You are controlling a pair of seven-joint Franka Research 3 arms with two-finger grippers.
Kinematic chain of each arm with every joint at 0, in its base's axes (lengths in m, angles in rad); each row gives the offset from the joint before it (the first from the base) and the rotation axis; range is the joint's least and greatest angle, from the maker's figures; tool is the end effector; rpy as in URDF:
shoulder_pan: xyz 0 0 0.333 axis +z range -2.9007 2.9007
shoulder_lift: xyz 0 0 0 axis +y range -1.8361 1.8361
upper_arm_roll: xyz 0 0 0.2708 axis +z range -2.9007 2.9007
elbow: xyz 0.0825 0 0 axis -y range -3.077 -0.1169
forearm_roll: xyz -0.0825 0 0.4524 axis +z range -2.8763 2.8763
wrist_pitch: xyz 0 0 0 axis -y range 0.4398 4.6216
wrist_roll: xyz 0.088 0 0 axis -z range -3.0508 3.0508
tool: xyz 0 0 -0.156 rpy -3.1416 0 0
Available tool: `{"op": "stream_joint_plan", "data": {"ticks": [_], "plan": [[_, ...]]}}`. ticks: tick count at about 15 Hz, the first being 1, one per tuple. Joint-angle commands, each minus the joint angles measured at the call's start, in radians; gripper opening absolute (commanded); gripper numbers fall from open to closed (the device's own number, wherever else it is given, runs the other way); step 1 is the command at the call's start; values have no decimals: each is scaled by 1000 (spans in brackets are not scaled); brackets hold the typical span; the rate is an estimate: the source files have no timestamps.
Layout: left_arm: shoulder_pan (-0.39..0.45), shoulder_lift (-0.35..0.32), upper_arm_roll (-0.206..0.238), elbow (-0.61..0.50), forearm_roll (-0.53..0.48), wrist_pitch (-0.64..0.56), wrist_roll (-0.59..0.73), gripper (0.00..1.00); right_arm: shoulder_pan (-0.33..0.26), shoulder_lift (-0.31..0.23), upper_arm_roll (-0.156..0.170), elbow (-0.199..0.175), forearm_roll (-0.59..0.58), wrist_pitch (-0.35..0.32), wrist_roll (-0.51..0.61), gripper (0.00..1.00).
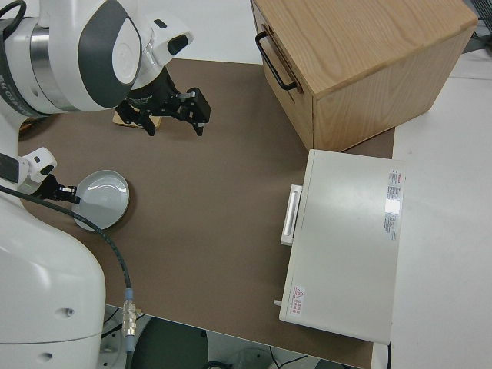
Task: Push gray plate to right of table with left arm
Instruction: 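Push the gray plate with the left gripper across the table toward the toaster oven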
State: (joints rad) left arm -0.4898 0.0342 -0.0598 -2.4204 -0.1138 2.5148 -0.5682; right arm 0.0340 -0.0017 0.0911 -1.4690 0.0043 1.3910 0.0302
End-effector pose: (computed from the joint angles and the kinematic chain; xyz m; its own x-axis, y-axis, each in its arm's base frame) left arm 0.4589 -0.2842 0.1531 0.9940 0.1090 0.0080 0.1078 -0.9898 0.0929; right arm 0.5946 0.0755 0.5705 0.9925 0.0951 -0.0763 0.0953 -0.9954 -0.0018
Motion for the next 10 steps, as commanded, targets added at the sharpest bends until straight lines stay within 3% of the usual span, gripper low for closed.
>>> {"op": "stream_joint_plan", "data": {"ticks": [1, 5, 10], "plan": [[-38, 186, -80, 142, -14, 22, -152, 0, -11, -8, 4, 1, 8, -12, -3, 983], [-67, 256, -121, 230, -1, 19, -251, 0, -11, -8, 6, -1, 8, -12, -1, 983], [-153, 329, -120, 334, 3, 16, -350, 0, -11, -8, 6, -1, 8, -12, -3, 983]]}}
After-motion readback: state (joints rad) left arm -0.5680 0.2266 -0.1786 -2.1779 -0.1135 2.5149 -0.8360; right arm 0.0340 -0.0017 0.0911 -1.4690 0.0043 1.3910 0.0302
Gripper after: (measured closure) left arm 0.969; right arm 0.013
